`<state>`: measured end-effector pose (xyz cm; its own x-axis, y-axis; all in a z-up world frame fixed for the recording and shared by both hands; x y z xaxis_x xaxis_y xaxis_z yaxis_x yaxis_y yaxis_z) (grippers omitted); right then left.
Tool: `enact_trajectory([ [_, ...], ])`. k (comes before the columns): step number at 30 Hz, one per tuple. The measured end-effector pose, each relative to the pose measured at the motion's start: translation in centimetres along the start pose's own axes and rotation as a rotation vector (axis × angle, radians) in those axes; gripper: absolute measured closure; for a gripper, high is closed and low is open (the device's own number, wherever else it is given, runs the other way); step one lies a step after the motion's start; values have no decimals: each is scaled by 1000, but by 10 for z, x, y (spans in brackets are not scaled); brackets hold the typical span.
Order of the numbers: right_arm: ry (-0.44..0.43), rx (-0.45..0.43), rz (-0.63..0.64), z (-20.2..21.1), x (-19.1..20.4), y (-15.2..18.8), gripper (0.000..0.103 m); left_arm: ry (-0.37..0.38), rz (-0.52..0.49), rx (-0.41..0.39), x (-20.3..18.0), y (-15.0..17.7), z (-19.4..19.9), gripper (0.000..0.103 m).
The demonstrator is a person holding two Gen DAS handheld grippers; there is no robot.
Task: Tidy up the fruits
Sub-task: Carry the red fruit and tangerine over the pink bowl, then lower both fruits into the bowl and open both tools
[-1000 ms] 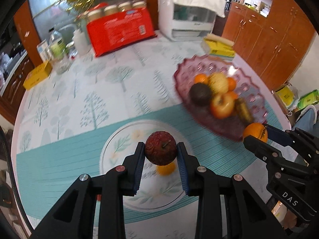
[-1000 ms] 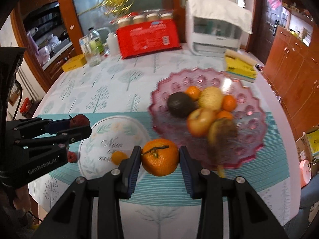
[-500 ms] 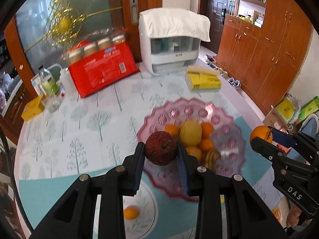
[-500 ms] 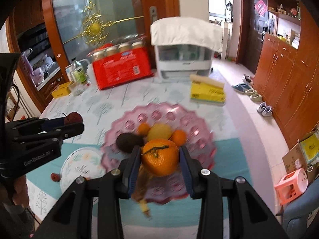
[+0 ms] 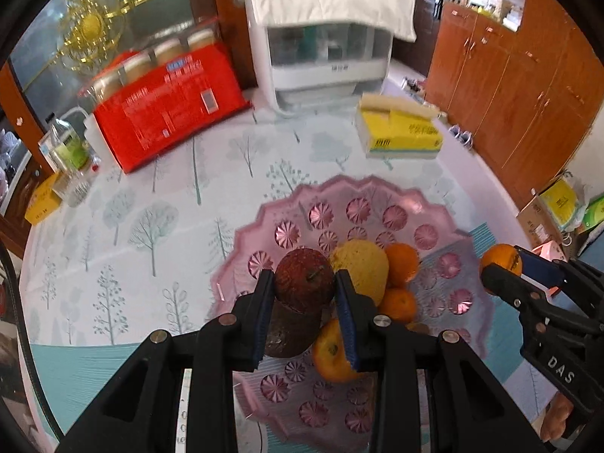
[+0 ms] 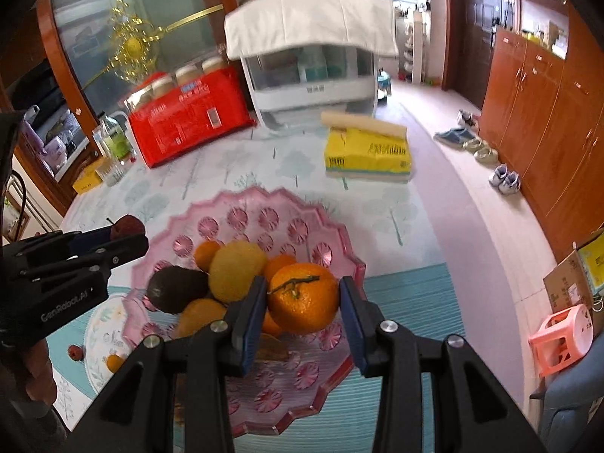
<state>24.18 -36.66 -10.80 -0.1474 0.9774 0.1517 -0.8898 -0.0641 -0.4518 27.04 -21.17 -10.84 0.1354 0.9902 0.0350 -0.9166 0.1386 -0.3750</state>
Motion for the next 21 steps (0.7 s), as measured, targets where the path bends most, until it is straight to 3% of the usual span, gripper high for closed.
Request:
enact_trajectory([
  [7,-20,80,8,-37,-5,5,64,-12,0,76,-6,2,-40,72],
  [16,-38,126,23,-59,-4,6,63,-29,-8,108,-7,4,-55,71],
  [18,-42,132,30,-61,-1,7,63,-31,-8,109,-7,6,-56,64],
  [20,-51,142,33,-63,1,7,62,-33,-10,105,-7,7,-55,42],
  [21,-59,148,33,-64,2,8,62,-36,-11,95,-7,8,-53,38],
])
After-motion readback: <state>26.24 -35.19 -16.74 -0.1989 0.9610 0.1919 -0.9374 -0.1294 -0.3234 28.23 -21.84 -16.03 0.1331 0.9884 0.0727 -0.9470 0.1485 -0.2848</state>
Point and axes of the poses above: each gripper's, at about its wrist camera, not at the fingertips, and z roughly against the way its jaws point, x to its left, y to its underside, the point moved 7 cm from there along -z, roughly the way its jaws point, and after that the axes turned 8 degrees about x, right-handed, at the moved point
